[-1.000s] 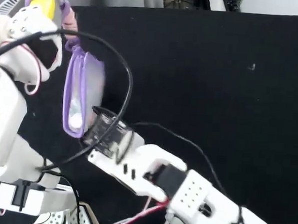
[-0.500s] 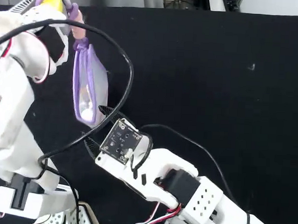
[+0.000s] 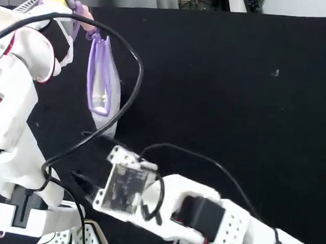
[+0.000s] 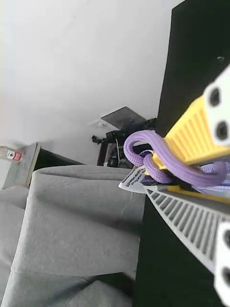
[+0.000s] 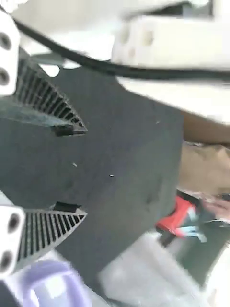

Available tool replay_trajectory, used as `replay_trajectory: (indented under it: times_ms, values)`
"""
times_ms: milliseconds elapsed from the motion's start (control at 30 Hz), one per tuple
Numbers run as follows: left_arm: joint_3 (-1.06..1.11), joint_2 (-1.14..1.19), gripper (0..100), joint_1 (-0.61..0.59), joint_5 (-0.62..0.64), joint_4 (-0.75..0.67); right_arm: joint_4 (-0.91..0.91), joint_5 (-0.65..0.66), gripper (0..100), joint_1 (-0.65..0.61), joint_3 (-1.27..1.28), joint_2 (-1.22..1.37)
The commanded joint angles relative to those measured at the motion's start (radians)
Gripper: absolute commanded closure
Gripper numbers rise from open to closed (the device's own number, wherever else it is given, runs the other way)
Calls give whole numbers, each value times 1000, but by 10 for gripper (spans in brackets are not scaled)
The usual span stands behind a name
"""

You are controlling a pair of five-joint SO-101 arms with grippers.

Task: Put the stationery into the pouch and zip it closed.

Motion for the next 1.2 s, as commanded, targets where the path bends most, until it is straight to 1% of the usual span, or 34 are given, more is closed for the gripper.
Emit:
replay_trajectory:
  times_ms: [0, 200, 300, 367, 467, 567, 633, 800, 1000, 1067, 1167]
  values:
    - [-7, -25, 972, -5, 5, -8, -193, 21, 766, 35, 42, 2]
    - [-1, -25, 972, -4, 6, -6, -361, 6, 766, 94, 19, 208]
    - [-8, -26, 972, -4, 0, 15, -373, 6, 766, 137, 1, 306]
    - [-8, -26, 972, -7, 0, 34, -371, 6, 766, 170, 15, 326]
    - [-8, -26, 972, -13, -5, 38, -371, 6, 766, 209, 62, 300]
    - [-8, -29, 972, -13, -52, 40, -370, 6, 766, 247, 117, 242]
    - [-8, -58, 972, -13, -66, 41, -348, 6, 766, 282, 142, 194]
    - [-1, -161, 972, -4, -97, 95, -311, 6, 766, 354, 147, 128]
    - [2, -242, 972, -4, -100, 155, -316, 6, 766, 358, 145, 127]
    - [24, -261, 972, -4, -126, 155, -307, 5, 766, 358, 145, 122]
    - [84, -299, 972, -4, -141, 155, -272, -43, 766, 361, 136, 120]
